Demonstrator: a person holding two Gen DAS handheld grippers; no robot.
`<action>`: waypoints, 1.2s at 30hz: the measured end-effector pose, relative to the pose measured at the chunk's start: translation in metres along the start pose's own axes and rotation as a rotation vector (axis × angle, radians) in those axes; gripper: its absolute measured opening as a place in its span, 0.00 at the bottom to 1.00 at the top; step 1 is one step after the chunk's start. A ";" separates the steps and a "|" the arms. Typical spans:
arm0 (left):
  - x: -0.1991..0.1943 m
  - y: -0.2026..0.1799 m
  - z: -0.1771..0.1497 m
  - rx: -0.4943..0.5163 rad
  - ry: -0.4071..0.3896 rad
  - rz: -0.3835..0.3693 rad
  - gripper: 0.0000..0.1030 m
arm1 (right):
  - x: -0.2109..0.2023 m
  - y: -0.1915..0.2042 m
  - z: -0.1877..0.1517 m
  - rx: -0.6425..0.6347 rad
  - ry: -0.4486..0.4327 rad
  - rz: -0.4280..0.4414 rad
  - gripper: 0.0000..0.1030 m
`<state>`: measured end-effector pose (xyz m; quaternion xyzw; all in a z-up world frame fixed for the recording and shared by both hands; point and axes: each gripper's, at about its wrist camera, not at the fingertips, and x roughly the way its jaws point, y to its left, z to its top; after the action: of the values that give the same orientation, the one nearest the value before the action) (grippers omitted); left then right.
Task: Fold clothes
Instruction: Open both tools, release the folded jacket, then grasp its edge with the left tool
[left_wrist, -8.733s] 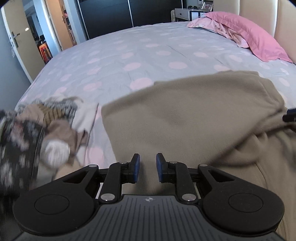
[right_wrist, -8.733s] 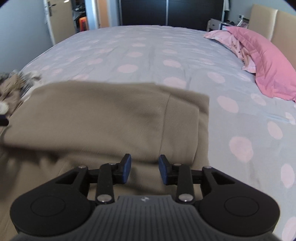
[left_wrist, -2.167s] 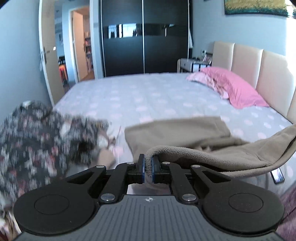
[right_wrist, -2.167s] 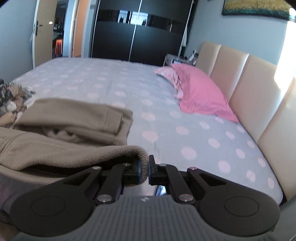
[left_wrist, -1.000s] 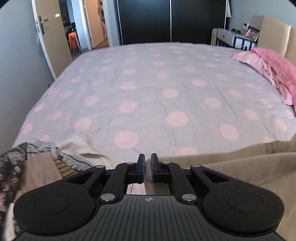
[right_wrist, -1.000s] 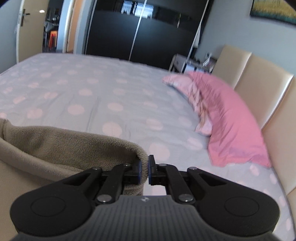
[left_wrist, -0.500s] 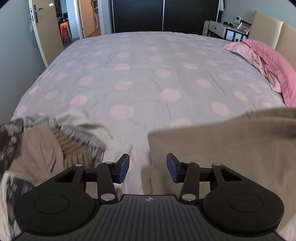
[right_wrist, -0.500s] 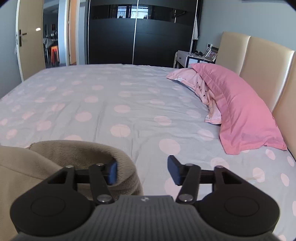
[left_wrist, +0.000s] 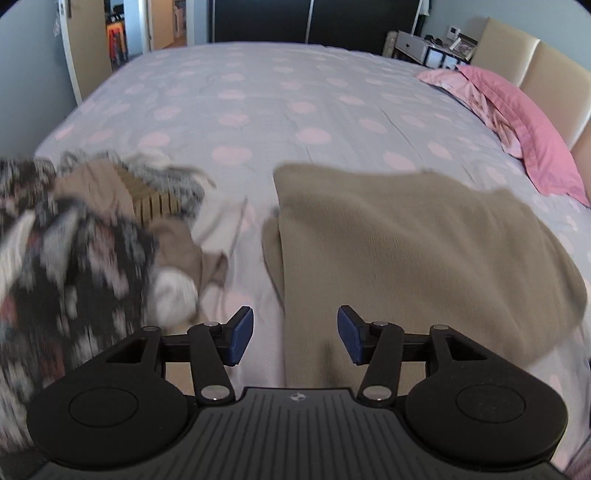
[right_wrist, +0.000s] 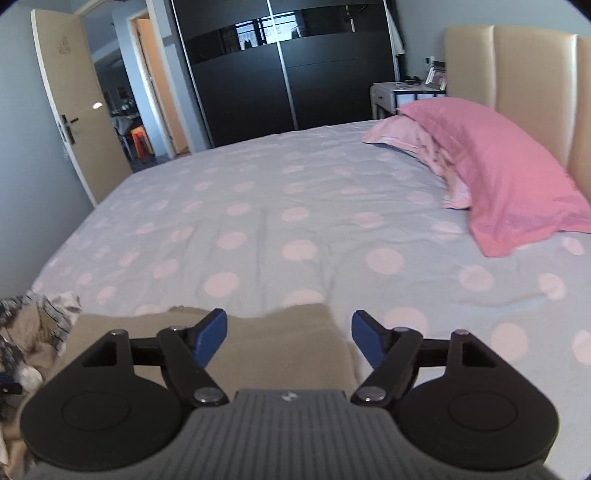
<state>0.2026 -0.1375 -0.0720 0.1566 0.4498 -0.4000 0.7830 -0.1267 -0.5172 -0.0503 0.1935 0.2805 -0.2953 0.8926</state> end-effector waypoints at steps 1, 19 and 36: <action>0.000 0.001 -0.007 0.001 0.010 -0.012 0.48 | -0.005 -0.004 -0.011 -0.009 0.008 -0.005 0.74; 0.047 0.011 -0.055 -0.041 0.131 -0.108 0.53 | 0.029 -0.084 -0.133 -0.018 0.222 0.004 0.74; 0.046 -0.009 -0.054 0.090 0.184 -0.040 0.16 | 0.036 -0.059 -0.163 -0.370 0.410 0.068 0.25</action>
<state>0.1773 -0.1326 -0.1389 0.2185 0.5043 -0.4194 0.7226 -0.2029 -0.4933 -0.2080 0.0922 0.4980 -0.1637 0.8466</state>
